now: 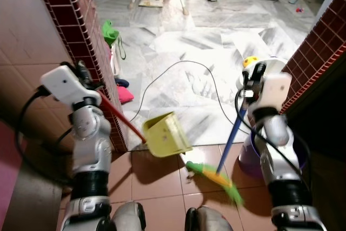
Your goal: Sweep floor
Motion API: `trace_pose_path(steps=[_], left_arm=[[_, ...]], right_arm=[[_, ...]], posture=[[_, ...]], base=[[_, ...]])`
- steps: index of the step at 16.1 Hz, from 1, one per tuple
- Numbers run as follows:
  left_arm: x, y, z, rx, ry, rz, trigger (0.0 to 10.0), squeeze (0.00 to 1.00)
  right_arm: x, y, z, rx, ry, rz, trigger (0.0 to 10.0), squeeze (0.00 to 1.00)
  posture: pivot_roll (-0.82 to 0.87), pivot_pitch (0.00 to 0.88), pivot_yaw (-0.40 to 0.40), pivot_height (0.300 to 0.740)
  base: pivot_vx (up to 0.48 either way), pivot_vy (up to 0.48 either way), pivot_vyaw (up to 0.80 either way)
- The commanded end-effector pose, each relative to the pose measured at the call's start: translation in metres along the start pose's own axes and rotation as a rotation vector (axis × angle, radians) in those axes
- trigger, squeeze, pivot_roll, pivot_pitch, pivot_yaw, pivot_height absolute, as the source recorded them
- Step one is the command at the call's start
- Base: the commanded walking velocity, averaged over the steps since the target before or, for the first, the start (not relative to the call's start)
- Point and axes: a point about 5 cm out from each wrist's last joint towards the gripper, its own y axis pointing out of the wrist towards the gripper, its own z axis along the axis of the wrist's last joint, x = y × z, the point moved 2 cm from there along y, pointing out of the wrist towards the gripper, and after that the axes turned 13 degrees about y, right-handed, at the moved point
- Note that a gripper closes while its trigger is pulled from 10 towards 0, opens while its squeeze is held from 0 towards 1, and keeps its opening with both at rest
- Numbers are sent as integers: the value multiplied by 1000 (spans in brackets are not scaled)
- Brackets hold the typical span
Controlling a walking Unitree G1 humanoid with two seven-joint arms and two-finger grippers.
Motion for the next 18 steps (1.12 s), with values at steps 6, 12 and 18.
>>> trace_pose_path(steps=[6,12,18], left_arm=[[-3,-21,8,24,92,-127,10000,0],[13,-41,-19,-33,219,-260,10000,0],[42,-48,-43,-91,208,-312,10000,0]], right_arm=[[-15,0,23,91,-1,27,10000,0],[-19,22,58,204,-87,62,10000,0],[-16,32,54,160,-1,-57,10000,0]], posture=[[-69,0,9,740],[-77,9,12,740],[-123,53,0,740]], base=[[0,0,0],[0,0,0],[0,0,0]])
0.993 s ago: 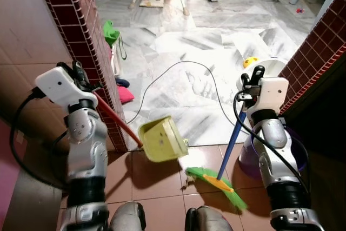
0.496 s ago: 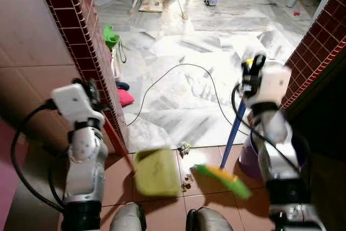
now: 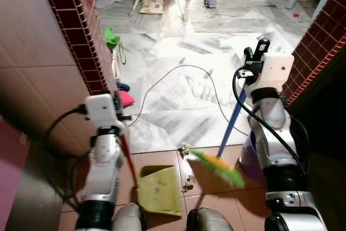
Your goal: Sweep floor
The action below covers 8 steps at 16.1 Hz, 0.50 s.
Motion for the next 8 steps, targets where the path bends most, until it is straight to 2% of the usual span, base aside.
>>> trace_pose_path(steps=[1,3,8], left_arm=[[9,9,13,64,-3,1,10000,0],[24,12,-1,2,-8,-8,10000,0],[29,13,-18,-81,12,34,10000,0]], right_arm=[[4,8,9,20,-13,-48,10000,0],[6,11,2,-24,10,-128,10000,0],[6,14,0,-54,19,-188,10000,0]], posture=[[-132,58,-3,740],[-152,66,-8,740],[-169,69,-13,740]], base=[[0,0,0],[0,0,0],[0,0,0]])
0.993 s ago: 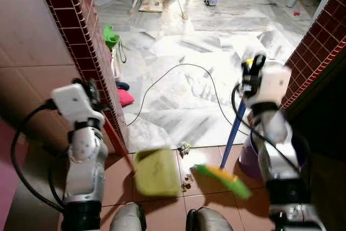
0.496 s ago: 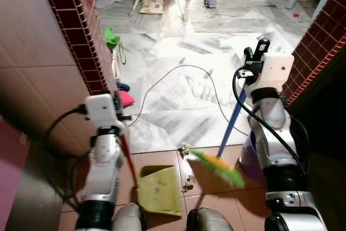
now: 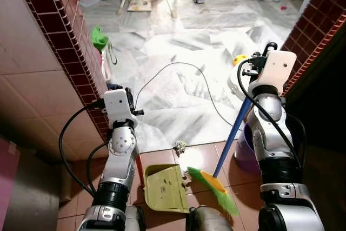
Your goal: Sweep floor
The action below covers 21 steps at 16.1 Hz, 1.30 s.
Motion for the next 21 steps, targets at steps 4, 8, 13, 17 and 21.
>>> trace_pose_path(steps=[4,8,13,17,21], left_arm=[[-1,0,1,60,141,80,10000,0],[-3,4,21,184,178,79,10000,0],[-5,2,1,105,152,81,10000,0],[13,-5,-23,-33,76,28,10000,0],[22,0,-21,-51,21,11,10000,0]], right_arm=[[-4,5,10,14,-1,-8,10000,0],[1,7,10,15,-16,-15,10000,0],[0,7,5,6,-17,-18,10000,0],[-5,9,3,-28,80,-50,10000,0],[-31,11,6,-121,445,21,10000,0]], posture=[[-181,64,-31,740],[-177,60,-36,740],[-173,61,-34,740],[-187,57,-28,740],[-193,47,-31,740]], base=[[0,0,0],[0,0,0],[0,0,0],[0,0,0],[0,0,0]])
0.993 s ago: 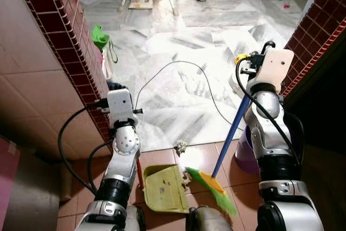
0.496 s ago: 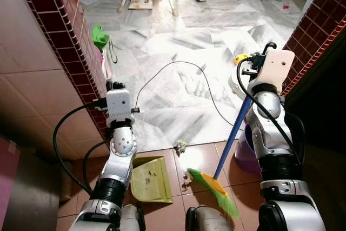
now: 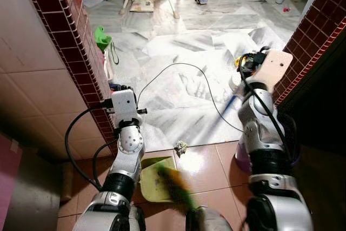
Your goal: Sweep floor
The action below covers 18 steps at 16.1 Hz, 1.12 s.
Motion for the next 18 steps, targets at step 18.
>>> trace_pose_path(steps=[18], left_arm=[[-3,0,-16,-108,-102,37,10000,0]], right_arm=[[-44,-4,38,81,47,307,10000,0]], posture=[[-202,35,-38,740]], base=[[0,0,0]])
